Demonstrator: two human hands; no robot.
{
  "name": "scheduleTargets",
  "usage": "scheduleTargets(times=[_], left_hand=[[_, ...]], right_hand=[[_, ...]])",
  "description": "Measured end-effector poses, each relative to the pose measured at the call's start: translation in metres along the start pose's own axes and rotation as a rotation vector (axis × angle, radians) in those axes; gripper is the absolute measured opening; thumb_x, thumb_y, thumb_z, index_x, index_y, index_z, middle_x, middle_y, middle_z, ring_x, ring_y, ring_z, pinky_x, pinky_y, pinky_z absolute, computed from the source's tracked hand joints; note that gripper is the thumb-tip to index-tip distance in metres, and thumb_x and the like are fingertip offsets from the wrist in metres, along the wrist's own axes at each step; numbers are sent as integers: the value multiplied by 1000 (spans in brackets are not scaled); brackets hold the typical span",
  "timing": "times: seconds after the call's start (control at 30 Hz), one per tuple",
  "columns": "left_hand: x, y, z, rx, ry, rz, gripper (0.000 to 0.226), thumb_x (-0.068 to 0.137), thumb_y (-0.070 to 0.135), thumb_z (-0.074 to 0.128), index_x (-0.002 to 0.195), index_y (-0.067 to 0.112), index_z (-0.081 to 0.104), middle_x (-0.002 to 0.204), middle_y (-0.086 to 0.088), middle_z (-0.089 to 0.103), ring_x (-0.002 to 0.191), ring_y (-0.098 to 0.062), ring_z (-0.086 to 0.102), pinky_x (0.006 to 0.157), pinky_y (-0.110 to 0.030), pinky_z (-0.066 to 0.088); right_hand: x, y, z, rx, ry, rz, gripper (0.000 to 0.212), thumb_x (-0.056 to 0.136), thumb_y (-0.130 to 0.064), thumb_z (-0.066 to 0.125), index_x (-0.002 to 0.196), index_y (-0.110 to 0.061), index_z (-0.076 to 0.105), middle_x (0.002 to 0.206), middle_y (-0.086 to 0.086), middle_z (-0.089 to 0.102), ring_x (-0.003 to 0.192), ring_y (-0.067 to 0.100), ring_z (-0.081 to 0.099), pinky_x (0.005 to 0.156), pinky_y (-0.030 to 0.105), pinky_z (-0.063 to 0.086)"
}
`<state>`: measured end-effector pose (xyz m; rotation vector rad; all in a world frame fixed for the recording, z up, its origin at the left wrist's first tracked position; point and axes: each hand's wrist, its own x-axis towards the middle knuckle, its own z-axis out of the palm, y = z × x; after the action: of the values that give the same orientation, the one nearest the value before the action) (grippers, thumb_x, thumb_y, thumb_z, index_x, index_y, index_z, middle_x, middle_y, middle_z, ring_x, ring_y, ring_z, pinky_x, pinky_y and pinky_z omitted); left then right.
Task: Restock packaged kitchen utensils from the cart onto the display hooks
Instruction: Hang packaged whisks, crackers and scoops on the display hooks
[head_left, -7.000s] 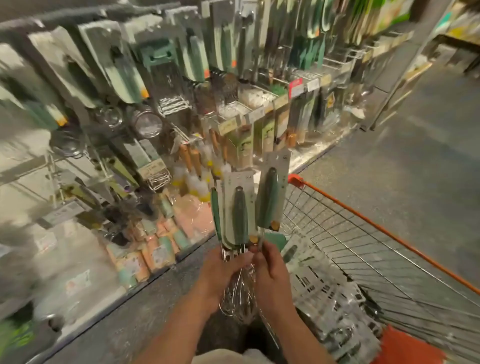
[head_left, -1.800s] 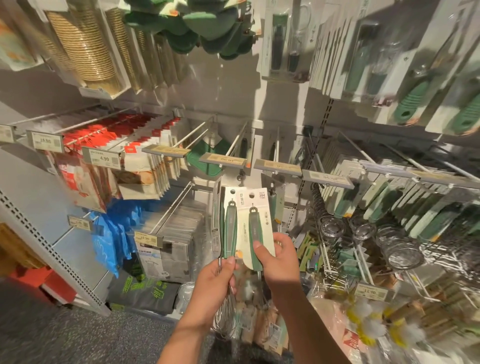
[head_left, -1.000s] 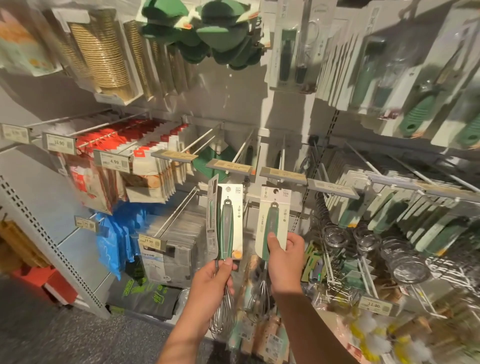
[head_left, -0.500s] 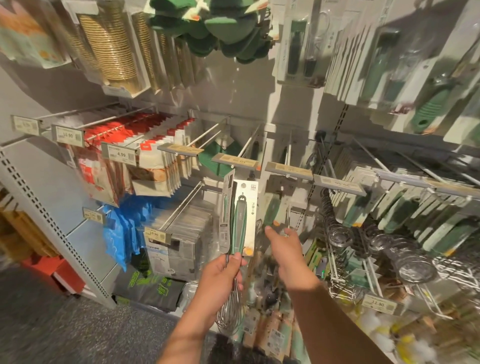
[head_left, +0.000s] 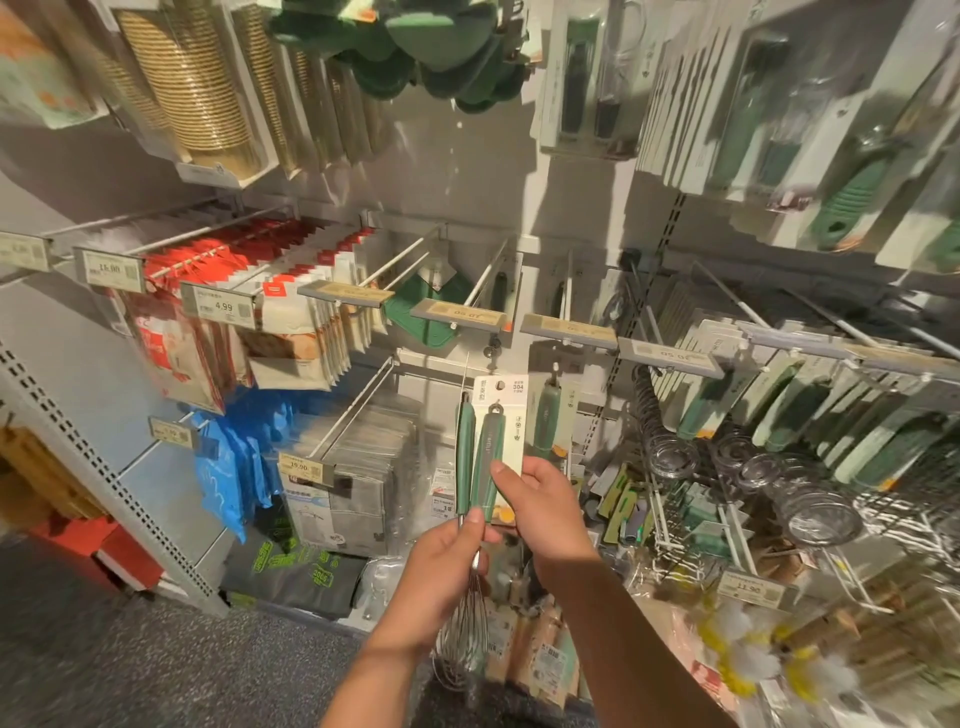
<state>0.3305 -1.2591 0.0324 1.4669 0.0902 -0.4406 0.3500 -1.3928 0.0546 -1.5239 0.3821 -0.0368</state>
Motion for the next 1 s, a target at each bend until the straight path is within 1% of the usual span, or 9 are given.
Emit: scheduleTargets(times=[0.07, 0.17, 0.33, 0.5, 0.63, 0.7, 0.8, 0.9, 1.0], left_hand=[[-1, 0, 1, 43, -2, 11, 40, 107, 34, 47, 91, 5, 71, 55, 12, 61, 51, 0, 56, 66, -29, 46], [-2, -1, 3, 114, 38, 38, 42, 107, 35, 47, 82, 11, 72, 72, 20, 73, 57, 11, 58, 71, -30, 44], [-4, -1, 7, 142, 44, 59, 43, 109, 33, 42, 84, 9, 69, 63, 14, 69, 52, 11, 57, 55, -15, 42], [-7, -1, 6, 126, 16, 86, 47, 111, 32, 36, 85, 14, 69, 59, 15, 70, 52, 10, 59, 50, -10, 41], [-10, 2, 7, 70, 24, 69, 46, 111, 30, 35, 80, 14, 65, 46, 15, 56, 46, 3, 52, 49, -16, 39], [-7, -3, 3, 76, 73, 47, 45, 108, 39, 39, 80, 14, 64, 46, 18, 55, 55, -4, 50, 55, -25, 37], [-5, -9, -3, 134, 146, 54, 46, 108, 43, 41, 87, 14, 70, 49, 22, 56, 63, -6, 49, 62, -27, 36], [-5, -8, -4, 180, 178, 76, 45, 107, 43, 42, 88, 17, 73, 71, 17, 69, 82, -11, 62, 69, -26, 42], [-4, -11, -10, 230, 190, 122, 41, 107, 45, 45, 95, 20, 76, 77, -14, 69, 94, -30, 68, 86, -42, 55]], right_hand=[[-2, 0, 0, 14, 20, -6, 4, 100, -21, 67, 100, -17, 66, 92, -4, 74, 79, 1, 68, 66, 15, 49], [-3, 3, 1, 39, 55, 4, 5, 100, -16, 66, 104, -13, 65, 97, 1, 75, 92, 15, 70, 74, 24, 50], [-6, 7, 4, 86, 102, 20, 12, 102, -17, 64, 111, -11, 64, 106, 7, 77, 106, 31, 71, 88, 42, 55], [-10, 7, 4, 130, 125, 23, 19, 102, -23, 62, 120, -16, 61, 120, 5, 72, 115, 26, 68, 105, 56, 51], [-10, 6, 1, 198, 125, 28, 12, 106, -17, 55, 117, -17, 60, 113, 4, 75, 104, 23, 73, 89, 50, 61], [-13, 4, 0, 241, 120, 31, 14, 106, -16, 53, 118, -18, 62, 113, 4, 76, 101, 23, 74, 75, 42, 63], [-18, 0, 1, 259, 116, 26, 15, 107, -23, 51, 117, -23, 63, 109, -2, 77, 94, 15, 74, 65, 30, 56], [-21, 0, 4, 268, 142, -8, 18, 105, -29, 58, 121, -22, 63, 114, 0, 76, 103, 20, 74, 84, 43, 61], [-24, -3, 5, 205, 177, -75, 59, 93, -55, 66, 143, -25, 53, 141, -7, 63, 132, 16, 58, 114, 50, 44]])
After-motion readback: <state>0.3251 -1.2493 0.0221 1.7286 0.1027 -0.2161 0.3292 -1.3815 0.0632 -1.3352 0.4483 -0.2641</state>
